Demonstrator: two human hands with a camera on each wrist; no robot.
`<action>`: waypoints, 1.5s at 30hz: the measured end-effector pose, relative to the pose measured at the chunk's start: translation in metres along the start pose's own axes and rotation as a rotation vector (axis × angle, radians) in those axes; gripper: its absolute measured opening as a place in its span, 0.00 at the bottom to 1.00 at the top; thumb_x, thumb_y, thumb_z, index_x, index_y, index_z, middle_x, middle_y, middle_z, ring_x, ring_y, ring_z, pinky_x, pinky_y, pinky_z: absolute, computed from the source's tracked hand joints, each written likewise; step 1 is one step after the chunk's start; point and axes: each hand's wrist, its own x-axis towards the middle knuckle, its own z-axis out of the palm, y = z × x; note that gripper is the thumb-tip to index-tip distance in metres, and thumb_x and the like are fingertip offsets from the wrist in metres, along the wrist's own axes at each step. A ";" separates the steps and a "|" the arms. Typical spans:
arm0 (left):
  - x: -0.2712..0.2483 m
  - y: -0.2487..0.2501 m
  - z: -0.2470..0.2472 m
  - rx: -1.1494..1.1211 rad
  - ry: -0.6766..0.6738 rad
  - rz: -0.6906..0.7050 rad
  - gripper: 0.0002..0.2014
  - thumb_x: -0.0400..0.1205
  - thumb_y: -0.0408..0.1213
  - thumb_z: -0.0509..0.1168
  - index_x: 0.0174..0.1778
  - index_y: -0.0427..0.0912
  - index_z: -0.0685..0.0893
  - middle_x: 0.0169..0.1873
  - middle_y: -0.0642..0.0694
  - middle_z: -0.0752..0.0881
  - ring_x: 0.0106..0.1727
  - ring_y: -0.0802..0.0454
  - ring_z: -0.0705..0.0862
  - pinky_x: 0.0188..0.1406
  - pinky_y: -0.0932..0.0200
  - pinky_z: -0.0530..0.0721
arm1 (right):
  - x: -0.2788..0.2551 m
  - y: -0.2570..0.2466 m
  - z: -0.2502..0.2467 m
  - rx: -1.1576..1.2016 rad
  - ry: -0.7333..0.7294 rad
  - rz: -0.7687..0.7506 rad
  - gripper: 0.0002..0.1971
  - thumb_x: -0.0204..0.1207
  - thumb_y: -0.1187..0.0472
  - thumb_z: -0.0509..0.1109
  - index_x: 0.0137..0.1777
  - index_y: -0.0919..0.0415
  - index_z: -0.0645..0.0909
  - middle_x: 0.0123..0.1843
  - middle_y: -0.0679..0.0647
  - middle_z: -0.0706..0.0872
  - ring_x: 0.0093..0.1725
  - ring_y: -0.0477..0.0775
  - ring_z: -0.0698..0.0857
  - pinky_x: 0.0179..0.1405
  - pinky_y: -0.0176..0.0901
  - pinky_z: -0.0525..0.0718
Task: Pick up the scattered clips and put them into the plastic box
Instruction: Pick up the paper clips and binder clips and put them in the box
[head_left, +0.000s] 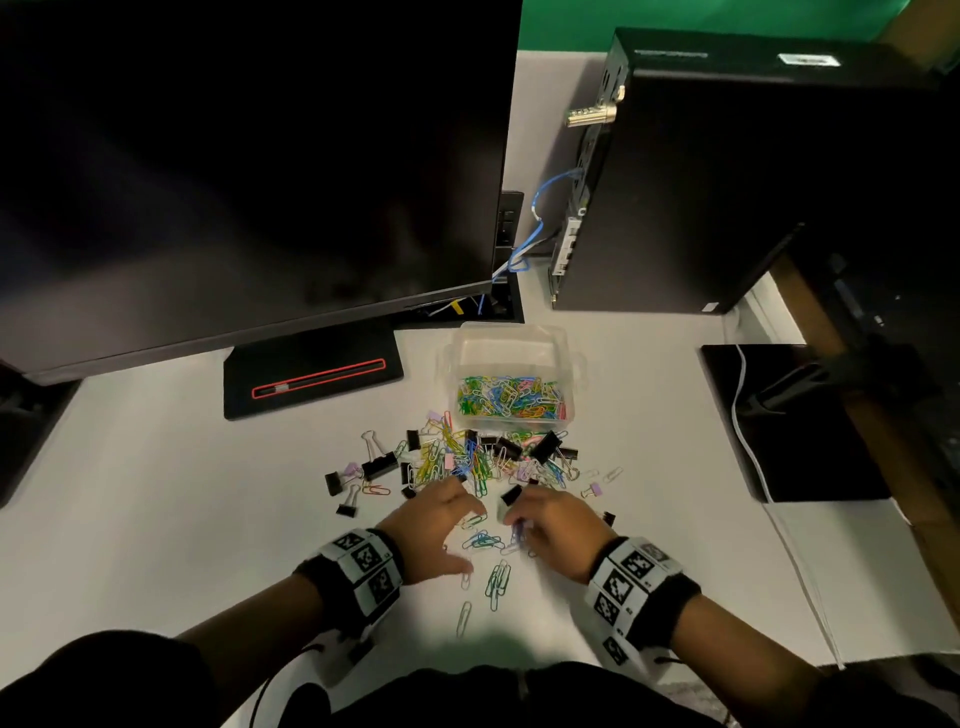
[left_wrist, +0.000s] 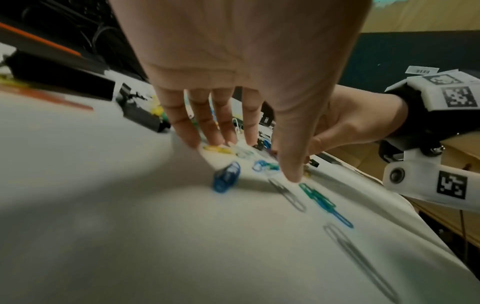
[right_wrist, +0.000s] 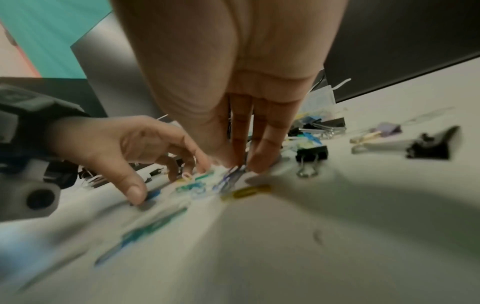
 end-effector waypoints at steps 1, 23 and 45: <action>-0.001 0.001 0.004 0.001 0.007 0.012 0.35 0.70 0.51 0.74 0.72 0.46 0.71 0.65 0.47 0.71 0.66 0.51 0.68 0.68 0.61 0.67 | -0.004 0.000 0.004 -0.007 0.002 0.005 0.19 0.72 0.73 0.60 0.59 0.58 0.82 0.58 0.54 0.82 0.55 0.54 0.82 0.57 0.39 0.78; -0.030 -0.002 0.026 0.067 -0.005 -0.028 0.55 0.58 0.57 0.79 0.77 0.44 0.60 0.69 0.47 0.64 0.70 0.50 0.64 0.74 0.56 0.68 | -0.043 0.007 0.032 0.027 -0.050 0.138 0.52 0.53 0.41 0.81 0.77 0.51 0.61 0.61 0.44 0.64 0.64 0.46 0.69 0.64 0.31 0.67; -0.017 0.022 0.022 0.024 0.002 -0.059 0.15 0.80 0.38 0.66 0.62 0.38 0.77 0.56 0.43 0.76 0.57 0.44 0.80 0.54 0.58 0.74 | -0.011 -0.022 0.044 0.104 0.031 0.117 0.16 0.67 0.59 0.77 0.56 0.57 0.83 0.52 0.55 0.78 0.51 0.52 0.78 0.53 0.39 0.76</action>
